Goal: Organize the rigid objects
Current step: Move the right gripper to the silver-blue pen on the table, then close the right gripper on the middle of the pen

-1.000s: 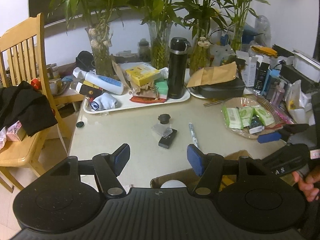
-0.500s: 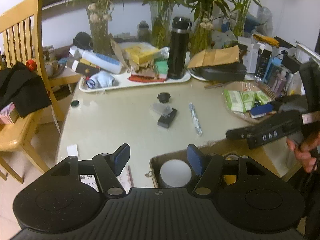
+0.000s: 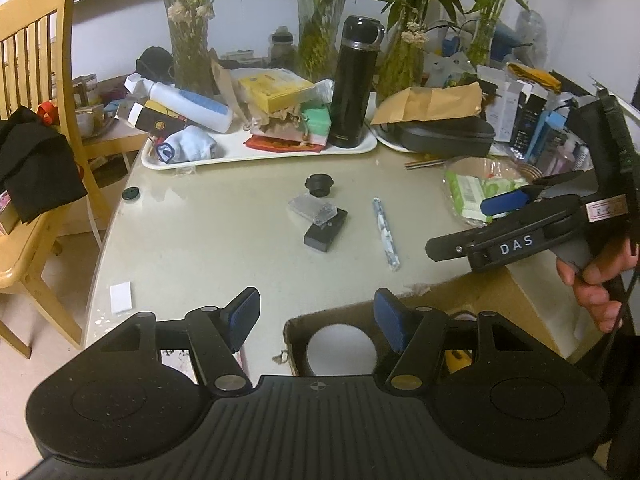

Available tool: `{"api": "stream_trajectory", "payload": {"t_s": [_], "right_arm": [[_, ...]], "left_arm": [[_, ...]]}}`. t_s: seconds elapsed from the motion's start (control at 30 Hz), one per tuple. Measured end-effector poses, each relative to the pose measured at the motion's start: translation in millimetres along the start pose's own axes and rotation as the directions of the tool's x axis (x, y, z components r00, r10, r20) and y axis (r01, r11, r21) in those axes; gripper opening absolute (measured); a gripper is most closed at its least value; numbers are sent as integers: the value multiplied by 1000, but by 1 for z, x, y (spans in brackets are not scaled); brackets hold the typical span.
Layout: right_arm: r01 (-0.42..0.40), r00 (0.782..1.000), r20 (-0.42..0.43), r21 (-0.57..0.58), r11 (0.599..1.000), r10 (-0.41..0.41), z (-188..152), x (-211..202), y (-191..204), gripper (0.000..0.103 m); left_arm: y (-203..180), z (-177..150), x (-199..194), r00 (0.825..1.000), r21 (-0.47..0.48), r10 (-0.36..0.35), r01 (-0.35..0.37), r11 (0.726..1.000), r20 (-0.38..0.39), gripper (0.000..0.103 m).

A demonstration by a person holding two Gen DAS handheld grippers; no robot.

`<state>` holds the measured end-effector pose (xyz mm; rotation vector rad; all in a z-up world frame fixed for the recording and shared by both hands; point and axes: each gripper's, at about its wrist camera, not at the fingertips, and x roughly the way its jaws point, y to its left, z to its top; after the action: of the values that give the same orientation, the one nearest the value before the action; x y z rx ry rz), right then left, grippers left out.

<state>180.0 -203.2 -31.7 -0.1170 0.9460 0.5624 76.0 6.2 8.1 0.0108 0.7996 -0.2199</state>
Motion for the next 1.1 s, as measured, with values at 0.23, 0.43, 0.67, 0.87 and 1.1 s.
{"api": "stream_trajectory", "payload": {"t_s": [0.23,0.43,0.67,0.87,1.1], "right_arm": [[-7,1000,-10,6,1000,7,10,16,-2,103],[-8,1000,-25,6,1000,8,20,31,-5,100],[-21,998,-62,5,1000,21,34,56,-8,85],[-17,993,-117,1,1000,17,41,83,-10,69],[5,986,-169,42,999,2,46,109,-20,55]], "left_arm": [[3,1,-1,1000,-18,-8,8,1000,0,62],[4,-4,2,1000,5,-20,20,1000,-23,62],[8,-7,3,999,-26,-34,33,999,-33,62],[8,-8,4,998,-44,-44,42,998,-38,62],[11,-8,4,998,-56,-45,42,998,-46,62]]}}
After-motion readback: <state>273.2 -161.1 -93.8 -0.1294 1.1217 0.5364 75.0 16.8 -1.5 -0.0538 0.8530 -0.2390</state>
